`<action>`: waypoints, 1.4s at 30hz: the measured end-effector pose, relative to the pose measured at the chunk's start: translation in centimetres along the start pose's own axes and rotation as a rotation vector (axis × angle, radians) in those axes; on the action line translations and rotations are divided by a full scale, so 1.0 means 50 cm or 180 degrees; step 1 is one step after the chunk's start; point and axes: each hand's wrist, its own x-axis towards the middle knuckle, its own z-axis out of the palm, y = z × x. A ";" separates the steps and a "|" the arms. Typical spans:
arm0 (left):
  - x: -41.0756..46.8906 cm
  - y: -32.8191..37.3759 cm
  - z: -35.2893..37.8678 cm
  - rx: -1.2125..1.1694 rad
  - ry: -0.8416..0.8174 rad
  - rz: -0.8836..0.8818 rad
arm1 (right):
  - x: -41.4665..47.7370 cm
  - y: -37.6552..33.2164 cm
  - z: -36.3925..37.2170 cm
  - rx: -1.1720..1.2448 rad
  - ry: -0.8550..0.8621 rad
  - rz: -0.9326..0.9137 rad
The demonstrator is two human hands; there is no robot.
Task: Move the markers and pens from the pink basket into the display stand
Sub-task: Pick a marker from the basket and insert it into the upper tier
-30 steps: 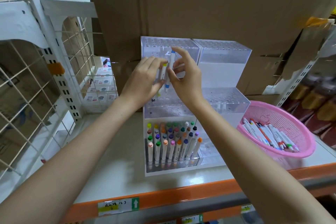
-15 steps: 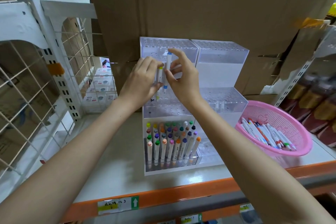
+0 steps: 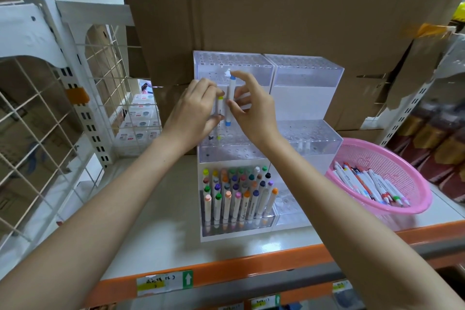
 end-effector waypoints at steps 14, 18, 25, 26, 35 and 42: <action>-0.031 0.012 -0.008 0.0313 -0.0024 -0.0018 | -0.017 0.009 0.003 -0.0259 -0.0285 -0.0072; -0.041 0.022 -0.011 0.0507 -0.0007 -0.0118 | -0.021 0.011 0.004 -0.0414 -0.0371 -0.0146; -0.044 0.029 -0.014 0.0557 -0.0083 -0.0214 | -0.020 0.016 0.000 -0.0498 -0.0304 -0.0090; -0.044 0.030 -0.015 0.0561 -0.0101 -0.0228 | -0.020 0.016 0.000 -0.0506 -0.0308 -0.0067; -0.044 0.039 -0.023 0.0607 -0.0281 -0.0363 | -0.029 0.015 -0.011 -0.0660 -0.0413 -0.0083; -0.028 0.061 -0.034 0.0615 -0.0307 -0.0533 | -0.033 0.010 -0.045 -0.1175 -0.0801 -0.0289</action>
